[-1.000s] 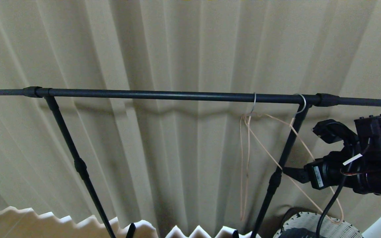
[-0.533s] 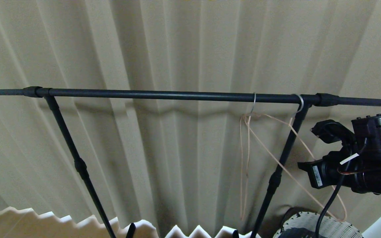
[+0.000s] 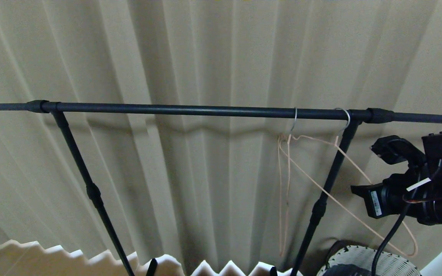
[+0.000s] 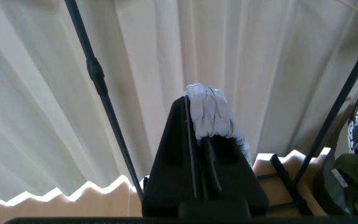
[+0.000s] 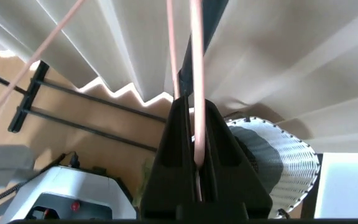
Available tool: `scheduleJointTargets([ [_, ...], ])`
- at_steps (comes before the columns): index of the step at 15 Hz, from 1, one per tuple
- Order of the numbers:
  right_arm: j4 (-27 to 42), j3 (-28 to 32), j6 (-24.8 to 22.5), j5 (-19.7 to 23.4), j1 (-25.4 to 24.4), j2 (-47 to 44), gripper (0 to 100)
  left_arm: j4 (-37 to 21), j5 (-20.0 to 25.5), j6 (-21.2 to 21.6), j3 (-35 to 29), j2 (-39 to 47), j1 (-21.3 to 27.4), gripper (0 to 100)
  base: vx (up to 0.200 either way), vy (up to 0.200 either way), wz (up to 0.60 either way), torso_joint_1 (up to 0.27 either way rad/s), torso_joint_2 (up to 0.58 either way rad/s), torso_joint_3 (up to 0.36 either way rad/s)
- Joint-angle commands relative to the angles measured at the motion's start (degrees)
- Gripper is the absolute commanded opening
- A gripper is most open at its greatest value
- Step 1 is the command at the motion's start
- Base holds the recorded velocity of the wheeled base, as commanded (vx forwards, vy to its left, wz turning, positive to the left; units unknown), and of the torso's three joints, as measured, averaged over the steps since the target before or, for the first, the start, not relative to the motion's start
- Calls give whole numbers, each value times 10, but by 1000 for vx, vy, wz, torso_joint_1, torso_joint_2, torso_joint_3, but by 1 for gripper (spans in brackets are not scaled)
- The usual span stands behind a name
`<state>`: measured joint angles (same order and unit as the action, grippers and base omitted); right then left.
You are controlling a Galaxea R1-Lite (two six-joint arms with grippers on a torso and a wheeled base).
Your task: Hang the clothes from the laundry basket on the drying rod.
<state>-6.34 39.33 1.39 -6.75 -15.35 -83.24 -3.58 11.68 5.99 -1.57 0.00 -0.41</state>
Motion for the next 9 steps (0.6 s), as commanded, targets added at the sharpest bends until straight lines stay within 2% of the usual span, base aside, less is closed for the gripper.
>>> scheduleJointTargets([
  [1,0,-6,0,-1,1,46,0,0,0,0,0,0,0,0,0,0,0,0,0,0],
  [5,0,-24,-1,-30,3,99,0,0,0,1,0,0,0,0,0,0,0,0,0,0],
  [9,3,-61,-2,-30,3,154,0,0,0,1,0,1,0,0,0,0,0,0,0,0],
])
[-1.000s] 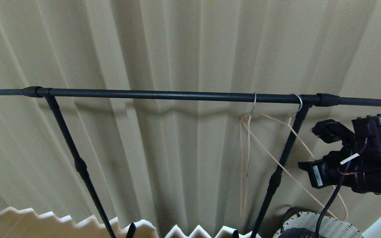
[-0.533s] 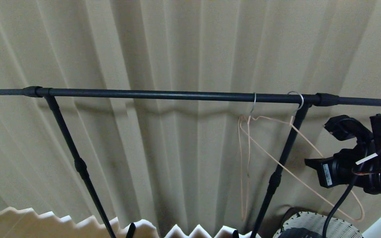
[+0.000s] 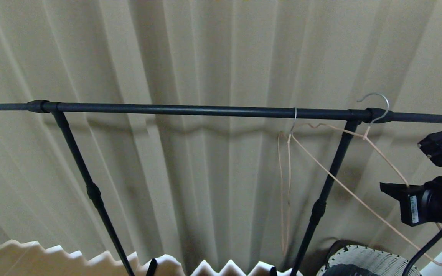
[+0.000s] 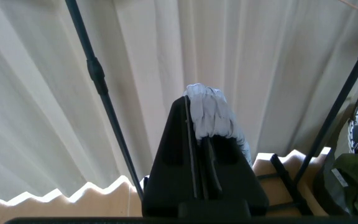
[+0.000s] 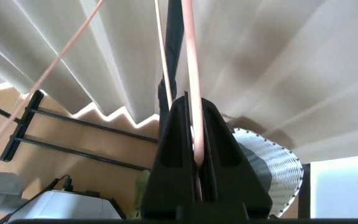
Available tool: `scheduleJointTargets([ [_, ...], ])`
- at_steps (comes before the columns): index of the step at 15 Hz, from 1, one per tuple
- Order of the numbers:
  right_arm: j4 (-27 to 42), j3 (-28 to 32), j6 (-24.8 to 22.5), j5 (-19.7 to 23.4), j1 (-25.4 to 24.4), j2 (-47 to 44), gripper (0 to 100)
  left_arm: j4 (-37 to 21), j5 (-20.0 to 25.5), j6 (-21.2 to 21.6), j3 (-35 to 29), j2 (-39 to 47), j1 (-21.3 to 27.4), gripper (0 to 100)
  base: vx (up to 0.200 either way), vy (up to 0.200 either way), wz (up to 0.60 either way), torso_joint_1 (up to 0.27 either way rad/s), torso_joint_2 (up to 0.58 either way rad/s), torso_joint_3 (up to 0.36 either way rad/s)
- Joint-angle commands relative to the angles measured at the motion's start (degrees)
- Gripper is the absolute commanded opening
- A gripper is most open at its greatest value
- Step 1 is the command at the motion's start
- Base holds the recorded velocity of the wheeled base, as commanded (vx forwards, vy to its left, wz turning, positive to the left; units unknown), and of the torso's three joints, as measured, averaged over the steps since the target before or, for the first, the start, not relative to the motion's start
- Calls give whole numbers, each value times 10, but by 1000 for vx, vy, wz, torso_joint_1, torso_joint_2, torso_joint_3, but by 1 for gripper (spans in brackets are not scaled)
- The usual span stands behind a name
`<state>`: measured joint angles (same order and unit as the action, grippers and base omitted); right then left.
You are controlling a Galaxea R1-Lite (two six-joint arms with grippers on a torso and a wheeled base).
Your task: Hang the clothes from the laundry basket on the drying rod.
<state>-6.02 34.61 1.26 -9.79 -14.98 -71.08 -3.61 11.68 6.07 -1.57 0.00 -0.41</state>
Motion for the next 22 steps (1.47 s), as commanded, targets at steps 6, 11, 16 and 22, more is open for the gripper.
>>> scheduleJointTargets([
  [6,4,-86,-1,0,0,133,0,2,1,16,1,1,0,0,-167,0,0,2,3,4],
  [11,3,-98,-1,1,0,149,0,2,1,13,1,1,0,0,-200,0,0,0,1,4],
  [16,1,-99,-1,6,0,153,0,2,1,12,1,1,0,0,-200,0,0,0,3,3],
  [22,-4,-84,0,28,-9,159,0,2,0,10,1,1,0,0,0,0,0,0,0,0],
])
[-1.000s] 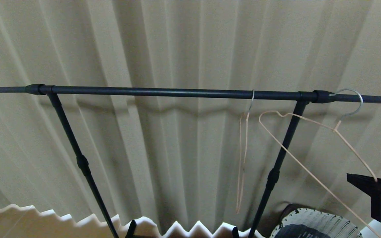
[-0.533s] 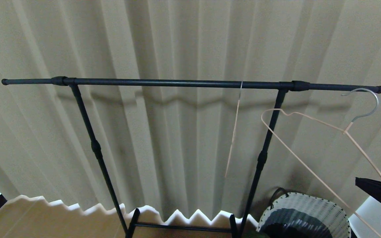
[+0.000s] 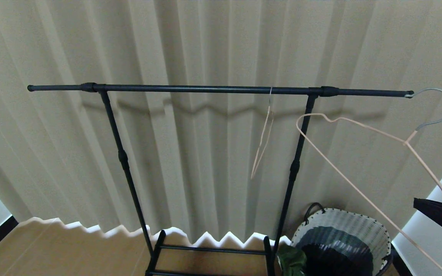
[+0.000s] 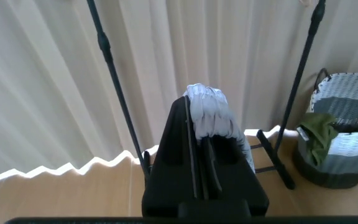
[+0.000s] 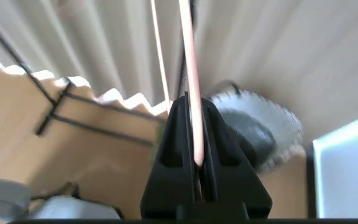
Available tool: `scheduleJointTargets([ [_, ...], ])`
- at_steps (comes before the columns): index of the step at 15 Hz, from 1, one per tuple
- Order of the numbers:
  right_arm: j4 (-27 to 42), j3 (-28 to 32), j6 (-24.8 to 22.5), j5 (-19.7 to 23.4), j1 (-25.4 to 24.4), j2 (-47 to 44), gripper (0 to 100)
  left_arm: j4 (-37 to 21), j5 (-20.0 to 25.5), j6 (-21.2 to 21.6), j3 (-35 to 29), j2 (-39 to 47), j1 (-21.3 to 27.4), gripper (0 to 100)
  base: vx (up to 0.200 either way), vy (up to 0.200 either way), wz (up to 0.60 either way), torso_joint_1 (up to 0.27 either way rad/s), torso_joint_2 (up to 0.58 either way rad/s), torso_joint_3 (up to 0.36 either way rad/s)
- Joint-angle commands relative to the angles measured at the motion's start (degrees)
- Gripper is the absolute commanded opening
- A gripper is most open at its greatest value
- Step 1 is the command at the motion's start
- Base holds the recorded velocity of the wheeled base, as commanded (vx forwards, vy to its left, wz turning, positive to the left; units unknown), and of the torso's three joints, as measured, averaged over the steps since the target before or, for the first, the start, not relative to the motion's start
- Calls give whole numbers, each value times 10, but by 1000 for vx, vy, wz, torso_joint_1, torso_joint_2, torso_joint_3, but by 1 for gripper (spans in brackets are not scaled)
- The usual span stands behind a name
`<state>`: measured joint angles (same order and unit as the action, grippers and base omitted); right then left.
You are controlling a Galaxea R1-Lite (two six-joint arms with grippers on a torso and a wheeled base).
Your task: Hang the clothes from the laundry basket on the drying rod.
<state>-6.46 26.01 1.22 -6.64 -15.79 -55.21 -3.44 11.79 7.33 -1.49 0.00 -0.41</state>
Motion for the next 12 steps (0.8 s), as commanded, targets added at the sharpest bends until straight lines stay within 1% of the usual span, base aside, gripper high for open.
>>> scheduleJointTargets([
  [1,0,4,0,31,-19,9,0,-3,2,3,-3,1,0,0,0,0,0,0,0,0],
  [4,1,7,0,38,-67,7,0,-12,3,44,-11,4,1,0,0,0,0,0,0,0],
  [5,2,13,0,38,-94,1,0,-17,2,64,-33,31,0,0,0,0,0,0,0,0],
  [6,0,17,1,39,-122,-16,0,-17,1,66,-82,99,0,0,0,0,0,0,0,0],
  [8,0,20,3,46,-135,-39,0,-14,2,66,-171,221,0,0,0,0,0,0,0,0],
  [9,0,21,4,52,-137,-44,0,-14,1,66,-193,250,0,0,0,0,0,0,0,0],
  [10,0,27,6,77,-137,-55,0,-14,3,66,-252,330,0,0,0,0,0,0,0,0],
  [12,0,35,6,109,-137,-73,0,-14,2,71,-321,432,8,0,0,0,0,0,0,0],
])
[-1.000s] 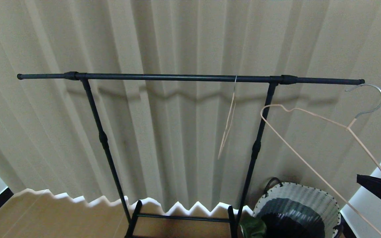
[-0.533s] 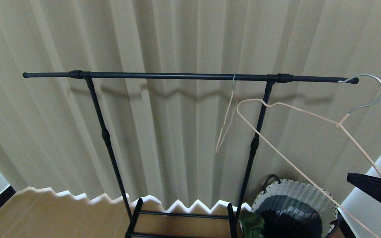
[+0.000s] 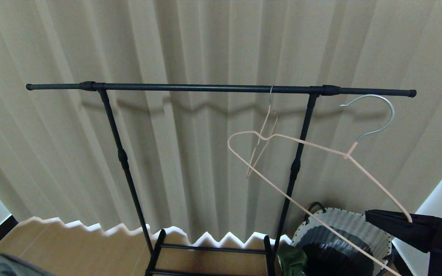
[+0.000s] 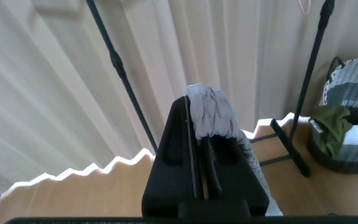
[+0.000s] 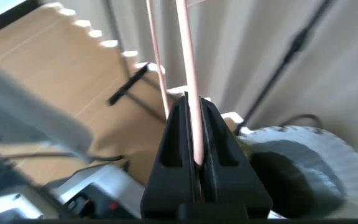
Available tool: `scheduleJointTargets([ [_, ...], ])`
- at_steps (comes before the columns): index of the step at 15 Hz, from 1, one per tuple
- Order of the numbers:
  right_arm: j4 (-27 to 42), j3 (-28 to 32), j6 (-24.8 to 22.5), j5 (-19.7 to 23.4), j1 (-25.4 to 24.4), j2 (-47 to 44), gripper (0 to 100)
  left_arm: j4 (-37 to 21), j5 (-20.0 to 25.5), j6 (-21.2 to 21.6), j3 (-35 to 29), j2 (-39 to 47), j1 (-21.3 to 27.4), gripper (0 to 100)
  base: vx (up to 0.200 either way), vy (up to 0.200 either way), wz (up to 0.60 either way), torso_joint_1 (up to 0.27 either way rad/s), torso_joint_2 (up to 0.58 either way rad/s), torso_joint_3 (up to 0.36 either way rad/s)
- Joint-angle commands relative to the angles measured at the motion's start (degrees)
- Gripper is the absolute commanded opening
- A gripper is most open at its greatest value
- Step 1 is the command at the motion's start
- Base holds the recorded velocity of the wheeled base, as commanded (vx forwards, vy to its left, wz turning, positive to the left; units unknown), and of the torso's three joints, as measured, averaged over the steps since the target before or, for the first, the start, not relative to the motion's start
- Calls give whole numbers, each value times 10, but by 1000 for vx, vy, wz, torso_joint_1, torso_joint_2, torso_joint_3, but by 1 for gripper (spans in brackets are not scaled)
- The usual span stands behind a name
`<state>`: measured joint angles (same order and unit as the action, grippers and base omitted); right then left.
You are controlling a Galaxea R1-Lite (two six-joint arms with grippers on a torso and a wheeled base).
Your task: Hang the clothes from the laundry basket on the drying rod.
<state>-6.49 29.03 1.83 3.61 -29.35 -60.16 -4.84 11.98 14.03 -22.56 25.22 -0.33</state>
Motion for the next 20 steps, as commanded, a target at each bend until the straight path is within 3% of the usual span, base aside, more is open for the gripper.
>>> scheduleJointTargets([
  [1,-1,7,0,14,-3,-34,0,1,-4,2,-158,251,23,0,0,0,0,0,0,0],
  [4,-1,19,1,15,-3,-49,0,1,-32,-12,-236,358,48,0,0,0,0,0,0,0],
  [5,-1,34,15,15,-18,-58,0,1,-89,-48,-292,424,96,0,0,0,0,0,0,0],
  [7,-1,46,61,15,-56,-68,0,1,-181,-122,-342,496,164,0,0,0,0,0,0,0],
  [9,-1,47,81,15,-72,-70,0,1,-222,-174,-366,541,204,0,0,0,0,0,0,0],
  [14,-8,55,92,15,-124,-71,0,1,-271,-223,-431,625,256,0,0,0,0,0,0,0],
  [16,-25,56,114,14,-160,-71,0,3,-332,-245,-471,673,278,0,0,0,0,0,0,0],
  [20,-26,56,132,14,-182,-86,0,31,-353,-252,-493,700,293,0,0,0,0,0,0,0],
])
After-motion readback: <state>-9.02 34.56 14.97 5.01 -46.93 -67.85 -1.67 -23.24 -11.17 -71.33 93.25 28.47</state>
